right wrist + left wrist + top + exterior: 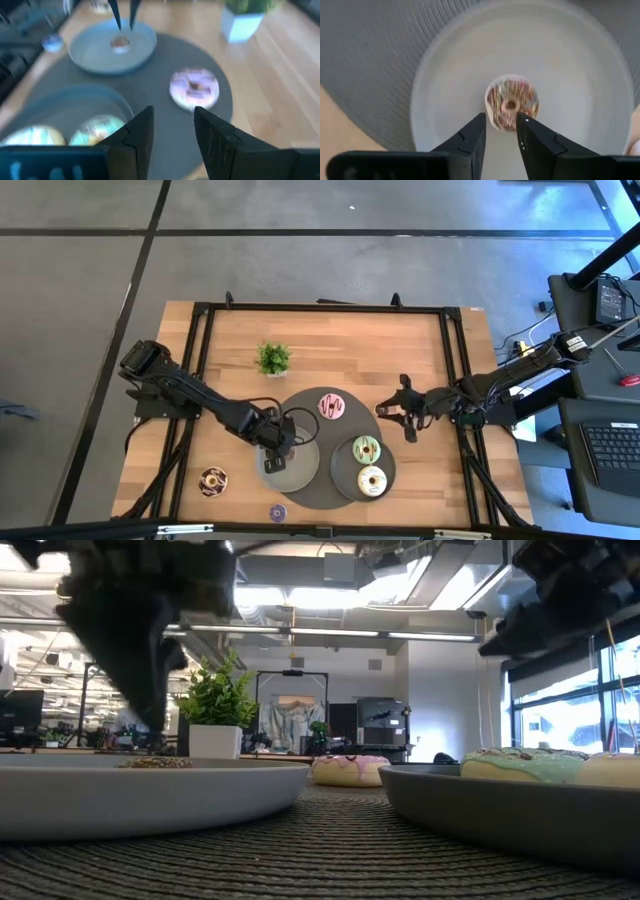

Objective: Pick & Place donuts
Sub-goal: Put the large pink donut on the dark grey plate

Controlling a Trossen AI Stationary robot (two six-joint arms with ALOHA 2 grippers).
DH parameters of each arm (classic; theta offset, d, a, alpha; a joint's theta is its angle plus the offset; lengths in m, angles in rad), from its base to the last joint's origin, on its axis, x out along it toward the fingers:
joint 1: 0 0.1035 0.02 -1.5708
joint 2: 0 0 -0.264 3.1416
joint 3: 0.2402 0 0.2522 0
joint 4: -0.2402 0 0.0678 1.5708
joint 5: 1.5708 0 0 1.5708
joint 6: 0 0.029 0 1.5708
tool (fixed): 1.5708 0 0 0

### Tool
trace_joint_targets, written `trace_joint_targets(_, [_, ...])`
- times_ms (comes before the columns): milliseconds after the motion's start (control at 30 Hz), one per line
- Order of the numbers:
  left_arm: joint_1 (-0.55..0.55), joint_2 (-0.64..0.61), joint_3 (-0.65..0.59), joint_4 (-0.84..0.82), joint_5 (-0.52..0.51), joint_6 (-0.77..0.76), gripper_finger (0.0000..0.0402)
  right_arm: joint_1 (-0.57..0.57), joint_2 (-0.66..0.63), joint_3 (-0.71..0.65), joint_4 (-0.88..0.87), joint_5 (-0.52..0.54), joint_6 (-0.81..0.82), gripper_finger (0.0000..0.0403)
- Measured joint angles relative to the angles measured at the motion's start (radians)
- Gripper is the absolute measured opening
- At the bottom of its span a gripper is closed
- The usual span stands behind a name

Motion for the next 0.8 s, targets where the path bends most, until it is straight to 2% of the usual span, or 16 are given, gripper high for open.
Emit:
trace_joint_targets(167, [-0.014, -0.077, -0.004, 0.094, -0.14, 0.129, 0.0101, -0.008, 0.001, 0.0, 0.177, -0.002, 0.001, 0.0142])
trace_joint_targets(367, [0.006, -0.173, -0.1, 0.398, -0.176, 0.432, 0.01, -0.07, 0.083, 0.062, 0.184, -0.008, -0.054, 0.0142])
trace_joint_targets(600, [0.035, -0.292, -0.279, 0.734, -0.188, 0.591, 0.01, -0.167, 0.338, 0.236, 0.1, -0.099, -0.049, 0.0142])
trace_joint_targets(800, [0.036, -0.349, -0.442, 1.066, -0.229, 0.681, 0.01, -0.23, 0.563, 0.375, -0.039, -0.1, -0.047, 0.0142])
